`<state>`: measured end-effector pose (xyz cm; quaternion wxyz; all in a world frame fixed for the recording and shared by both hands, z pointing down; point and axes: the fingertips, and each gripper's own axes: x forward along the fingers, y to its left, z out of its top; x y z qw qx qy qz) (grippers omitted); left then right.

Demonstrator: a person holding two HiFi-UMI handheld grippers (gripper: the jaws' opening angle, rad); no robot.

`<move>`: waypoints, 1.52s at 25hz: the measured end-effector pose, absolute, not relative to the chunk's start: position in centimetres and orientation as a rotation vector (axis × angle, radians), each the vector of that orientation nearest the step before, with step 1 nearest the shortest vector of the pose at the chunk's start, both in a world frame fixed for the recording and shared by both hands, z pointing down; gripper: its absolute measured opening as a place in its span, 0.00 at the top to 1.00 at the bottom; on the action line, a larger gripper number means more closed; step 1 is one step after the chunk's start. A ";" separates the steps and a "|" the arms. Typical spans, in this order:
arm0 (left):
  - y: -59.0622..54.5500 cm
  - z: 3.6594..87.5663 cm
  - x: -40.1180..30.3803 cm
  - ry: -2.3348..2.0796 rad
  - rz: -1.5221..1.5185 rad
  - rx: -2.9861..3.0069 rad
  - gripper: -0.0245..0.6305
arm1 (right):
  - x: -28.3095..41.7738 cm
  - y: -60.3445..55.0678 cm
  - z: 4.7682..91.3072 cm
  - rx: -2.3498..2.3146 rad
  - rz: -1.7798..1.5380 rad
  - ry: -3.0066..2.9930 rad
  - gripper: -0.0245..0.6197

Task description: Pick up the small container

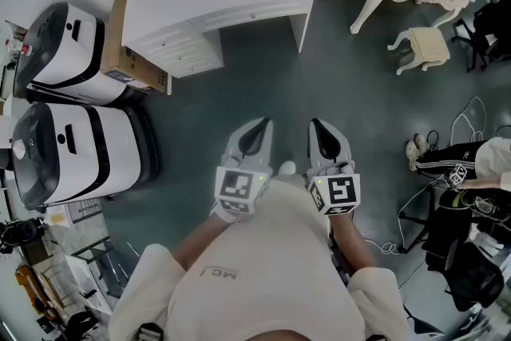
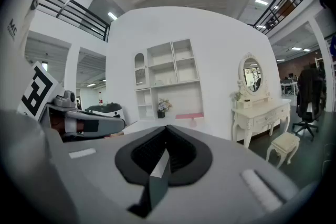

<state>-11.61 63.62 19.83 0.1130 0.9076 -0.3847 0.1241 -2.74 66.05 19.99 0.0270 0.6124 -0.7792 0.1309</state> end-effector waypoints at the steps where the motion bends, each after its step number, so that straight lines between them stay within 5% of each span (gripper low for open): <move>1: 63.6 19.8 -11.3 -1.125 0.365 2.664 0.96 | -2.5 65.9 19.9 1.890 0.398 -2.411 0.98; 22: 62.9 21.2 -5.9 -1.099 0.428 2.651 0.96 | 3.1 66.1 19.8 1.902 0.319 -2.500 0.98; 31: 52.3 24.5 -5.2 -1.064 0.415 2.616 0.96 | 4.2 56.2 22.7 1.935 0.367 -2.463 0.98; 38: 34.0 26.7 -4.2 -0.962 0.444 2.600 0.96 | 5.1 38.2 24.5 1.983 0.417 -2.371 0.98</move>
